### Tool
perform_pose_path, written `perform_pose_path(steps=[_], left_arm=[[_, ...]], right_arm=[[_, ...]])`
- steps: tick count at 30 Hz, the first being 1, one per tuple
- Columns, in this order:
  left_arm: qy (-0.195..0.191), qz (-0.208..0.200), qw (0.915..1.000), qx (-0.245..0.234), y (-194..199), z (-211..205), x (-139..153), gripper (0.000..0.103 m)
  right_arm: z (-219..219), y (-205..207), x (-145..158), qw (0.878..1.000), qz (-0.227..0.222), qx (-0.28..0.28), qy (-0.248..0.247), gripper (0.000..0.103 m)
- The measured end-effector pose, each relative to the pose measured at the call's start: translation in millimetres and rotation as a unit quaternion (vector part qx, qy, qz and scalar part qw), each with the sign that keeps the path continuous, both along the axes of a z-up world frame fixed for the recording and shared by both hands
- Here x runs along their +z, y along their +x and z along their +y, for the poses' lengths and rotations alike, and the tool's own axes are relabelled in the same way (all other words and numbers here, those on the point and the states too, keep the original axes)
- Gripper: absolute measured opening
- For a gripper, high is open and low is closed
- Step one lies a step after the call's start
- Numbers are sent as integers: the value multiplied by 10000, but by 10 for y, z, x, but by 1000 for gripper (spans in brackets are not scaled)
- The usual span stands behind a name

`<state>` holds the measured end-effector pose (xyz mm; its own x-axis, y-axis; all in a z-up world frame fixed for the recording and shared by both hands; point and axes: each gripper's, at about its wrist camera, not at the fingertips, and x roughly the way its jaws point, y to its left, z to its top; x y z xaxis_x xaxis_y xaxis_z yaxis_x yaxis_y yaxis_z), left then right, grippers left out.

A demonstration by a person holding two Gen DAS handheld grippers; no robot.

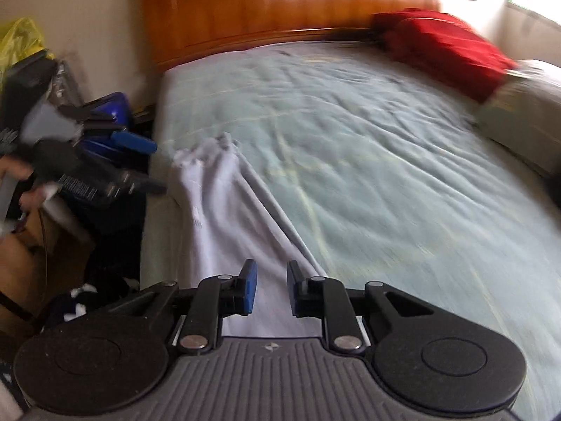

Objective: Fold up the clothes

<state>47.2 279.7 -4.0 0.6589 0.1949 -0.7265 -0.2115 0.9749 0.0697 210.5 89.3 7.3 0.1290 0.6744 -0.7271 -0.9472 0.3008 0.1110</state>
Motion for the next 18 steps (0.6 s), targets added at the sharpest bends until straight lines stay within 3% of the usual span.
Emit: perform_pose_path(steps=[6,15,16,17,18], left_arm=[[15,-22,9991,427,-124,-9,-126,84],[-67,44,9985,534,-96,-63,-304,84],[-114,22,9985,540,-92,-60,-308,84],[-129,0,9983,565,-93,-60,-306,84],[-124,-25,9982,593,-97,-60,-303,84]], right_arm=[[677,135,-282,9986,-73,506,-138,22],[949,169,-495,9966,-212,735,-311,24],[960,167,-504,9964,-236,746,-322,18],[952,148,-491,9962,-293,764,-308,6],[938,127,-475,9958,-333,806,-295,6]])
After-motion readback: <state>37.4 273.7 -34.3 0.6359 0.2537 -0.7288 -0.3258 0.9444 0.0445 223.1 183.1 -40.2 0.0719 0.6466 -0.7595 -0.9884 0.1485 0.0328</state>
